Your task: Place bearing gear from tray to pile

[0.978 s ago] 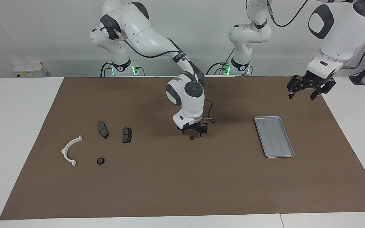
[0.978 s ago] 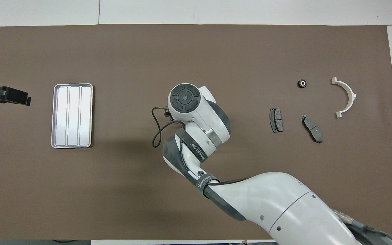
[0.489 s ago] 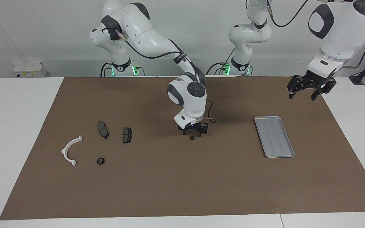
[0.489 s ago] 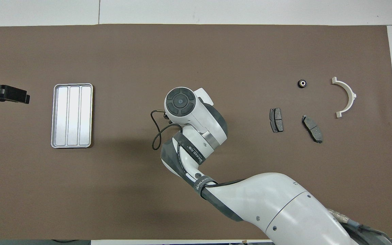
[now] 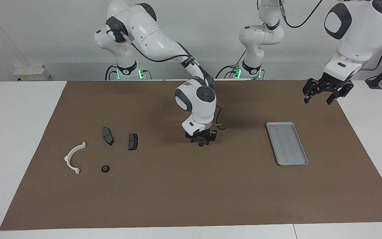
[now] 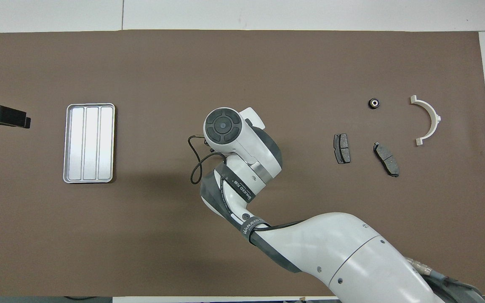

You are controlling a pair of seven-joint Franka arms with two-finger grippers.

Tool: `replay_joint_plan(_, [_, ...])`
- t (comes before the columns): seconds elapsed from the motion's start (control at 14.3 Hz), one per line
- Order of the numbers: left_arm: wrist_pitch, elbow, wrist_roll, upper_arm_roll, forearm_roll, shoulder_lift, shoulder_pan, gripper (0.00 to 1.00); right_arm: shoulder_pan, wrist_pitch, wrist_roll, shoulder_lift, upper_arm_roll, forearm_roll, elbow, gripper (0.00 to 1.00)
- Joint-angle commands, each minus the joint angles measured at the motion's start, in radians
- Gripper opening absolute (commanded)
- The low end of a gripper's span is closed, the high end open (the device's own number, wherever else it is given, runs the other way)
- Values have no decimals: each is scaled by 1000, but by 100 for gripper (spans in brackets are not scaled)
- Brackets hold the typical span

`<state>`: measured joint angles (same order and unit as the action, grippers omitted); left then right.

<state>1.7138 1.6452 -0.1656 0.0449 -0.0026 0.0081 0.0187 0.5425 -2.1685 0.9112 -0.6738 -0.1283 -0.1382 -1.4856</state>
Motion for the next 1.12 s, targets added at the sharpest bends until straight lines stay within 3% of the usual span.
replay_joint_plan(0.0, [44,85,0,-75,-8,-59,-106,94,-12,-19,5,-26,2,-21,18,75])
replay_joint_plan(0.21, [84,143,1,-82,-2,-79,-103,94,-13,-22,6,-27,4,-20,18,70])
replay_joint_plan(0.49, [7,108,0,-82,-14,-71,-118,94,-18,-22,8,-33,6,-18,28,61])
replay_joint_plan(0.63, [7,110,0,-82,-13,-68,-128,94,-23,-24,8,-36,6,-17,33,48])
replay_joint_plan(0.7, [13,113,0,-83,-14,-68,-126,94,-24,-24,9,-38,6,-17,36,36])
replay_joint_plan(0.91, [23,120,-2,-82,-14,-70,-128,95,-27,-37,11,-39,6,-14,36,28])
replay_joint_plan(1.05, [27,119,-2,-82,-11,-73,-112,95,-29,-42,9,-39,6,-14,36,15])
